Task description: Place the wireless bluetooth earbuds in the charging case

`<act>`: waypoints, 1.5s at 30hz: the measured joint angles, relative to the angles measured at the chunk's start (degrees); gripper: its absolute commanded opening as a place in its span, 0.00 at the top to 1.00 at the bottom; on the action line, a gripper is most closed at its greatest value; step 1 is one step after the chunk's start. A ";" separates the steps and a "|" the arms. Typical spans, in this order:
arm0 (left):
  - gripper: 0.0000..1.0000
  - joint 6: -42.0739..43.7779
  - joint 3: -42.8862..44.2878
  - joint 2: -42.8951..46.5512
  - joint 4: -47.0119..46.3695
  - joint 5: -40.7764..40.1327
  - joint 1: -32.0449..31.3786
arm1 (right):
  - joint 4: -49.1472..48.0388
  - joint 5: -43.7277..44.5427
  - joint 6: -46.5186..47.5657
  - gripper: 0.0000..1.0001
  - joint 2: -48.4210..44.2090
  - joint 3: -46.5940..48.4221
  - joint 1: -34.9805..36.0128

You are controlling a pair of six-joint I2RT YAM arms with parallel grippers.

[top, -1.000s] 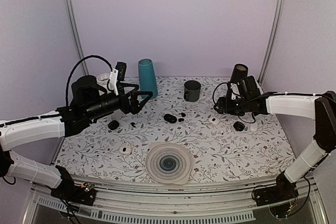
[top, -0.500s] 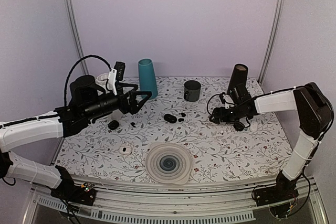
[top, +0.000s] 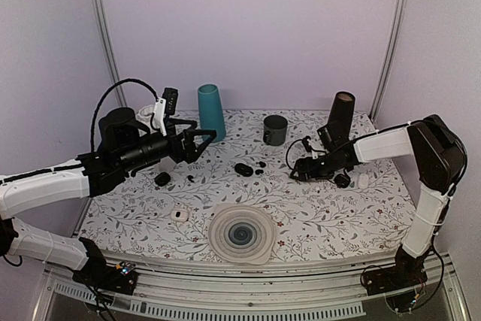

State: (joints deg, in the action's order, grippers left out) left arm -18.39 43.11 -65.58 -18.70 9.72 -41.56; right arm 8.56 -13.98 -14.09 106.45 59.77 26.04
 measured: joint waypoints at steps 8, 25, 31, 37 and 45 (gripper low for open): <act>0.04 -0.24 0.00 0.00 0.00 0.00 0.00 | 0.83 1.16 -0.04 0.20 0.02 0.33 4.09; 0.04 -0.24 0.00 -0.50 0.17 -0.13 0.07 | 7.91 14.78 -5.44 0.20 2.67 7.45 6.78; 0.04 -0.24 0.00 -0.72 0.22 -0.24 0.07 | 10.84 21.44 -8.20 0.23 6.10 10.23 9.11; 0.04 -0.26 0.00 -0.72 0.24 -0.79 0.13 | 12.24 26.67 -9.55 0.27 8.04 12.13 10.75; 0.04 -0.46 0.00 -0.72 0.26 -1.79 0.33 | 12.44 28.92 -9.68 0.42 9.53 13.84 11.58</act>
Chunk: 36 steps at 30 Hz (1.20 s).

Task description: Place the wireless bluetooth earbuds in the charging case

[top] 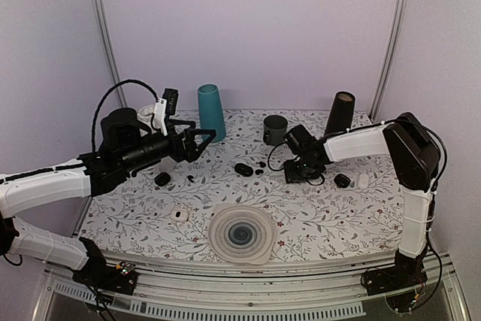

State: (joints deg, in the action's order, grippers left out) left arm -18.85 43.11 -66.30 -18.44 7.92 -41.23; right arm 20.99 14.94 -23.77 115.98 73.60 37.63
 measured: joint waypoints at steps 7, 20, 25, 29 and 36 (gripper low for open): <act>0.04 -1.05 0.00 -0.04 0.15 -0.33 0.28 | -1.22 -0.02 1.27 0.68 0.02 -0.17 0.22; 0.05 -4.66 0.09 -3.39 0.37 0.37 0.94 | -7.74 -1.11 6.95 0.79 -6.51 -9.44 1.16; 0.07 -6.93 0.52 -6.43 0.85 1.38 1.01 | -11.87 -3.15 9.99 0.79 -12.98 -13.62 3.52; 0.10 -8.87 1.46 -8.94 1.09 2.89 1.01 | -15.63 -4.61 12.37 0.79 -18.38 -15.93 5.92; 0.13 -11.43 5.01 -13.62 3.61 5.42 1.01 | -22.25 -6.99 16.85 0.78 -25.40 -18.99 10.84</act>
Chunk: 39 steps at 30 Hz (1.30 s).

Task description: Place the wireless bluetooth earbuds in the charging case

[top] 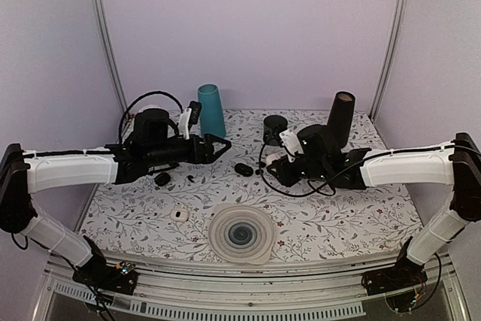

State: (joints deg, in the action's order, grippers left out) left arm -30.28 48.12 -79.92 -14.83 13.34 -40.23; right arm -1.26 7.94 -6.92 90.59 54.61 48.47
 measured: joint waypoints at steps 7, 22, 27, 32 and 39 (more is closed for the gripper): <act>0.20 -1.95 4.22 -3.52 2.73 3.61 0.00 | -4.15 -0.48 4.83 0.78 -2.95 -0.63 4.83; 0.32 -3.65 10.99 -10.51 5.84 13.25 -1.22 | -5.01 4.20 12.59 0.78 -3.13 0.52 9.18; 0.34 -3.91 12.15 -12.48 6.10 15.39 -2.12 | -5.20 5.09 13.60 0.78 -3.13 1.20 9.44; 0.38 -5.20 12.17 -13.79 5.16 17.77 -2.54 | -5.22 5.46 14.21 0.78 -3.13 1.60 9.94; 0.48 -7.41 12.20 -15.28 2.78 20.20 -3.17 | -5.20 5.57 14.73 0.78 -3.10 2.27 10.14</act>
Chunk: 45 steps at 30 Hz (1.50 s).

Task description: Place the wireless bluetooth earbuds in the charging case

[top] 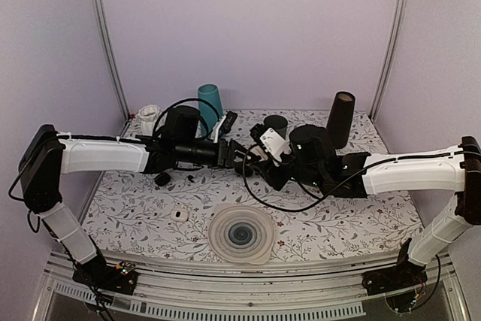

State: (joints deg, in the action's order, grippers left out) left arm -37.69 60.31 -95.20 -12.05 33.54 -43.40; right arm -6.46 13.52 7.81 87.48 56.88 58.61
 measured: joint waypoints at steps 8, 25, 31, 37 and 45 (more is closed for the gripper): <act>0.69 -1.81 0.09 -0.52 -2.51 1.79 -0.42 | 0.07 0.35 0.76 0.77 0.26 0.52 0.42; 1.00 -3.41 -2.08 -0.20 -6.86 1.99 -0.52 | 0.44 1.07 -0.83 0.20 0.92 0.92 0.85; 1.00 -1.77 -4.20 4.33 -8.63 1.09 -0.48 | 0.35 -1.64 -4.00 0.09 -1.60 0.68 -0.26; 1.00 -0.22 -5.88 9.46 -11.72 -0.15 -0.09 | -1.49 -8.11 -9.40 0.08 -7.67 -1.57 -2.60; 1.00 2.16 -9.53 15.08 -16.09 -0.87 0.09 | -6.99 -18.99 -18.78 0.12 -12.41 -4.61 -5.64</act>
State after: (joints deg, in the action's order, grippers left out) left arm -35.53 50.78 -80.12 -28.14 32.67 -43.31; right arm -13.45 -5.48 -10.96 75.07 52.27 52.97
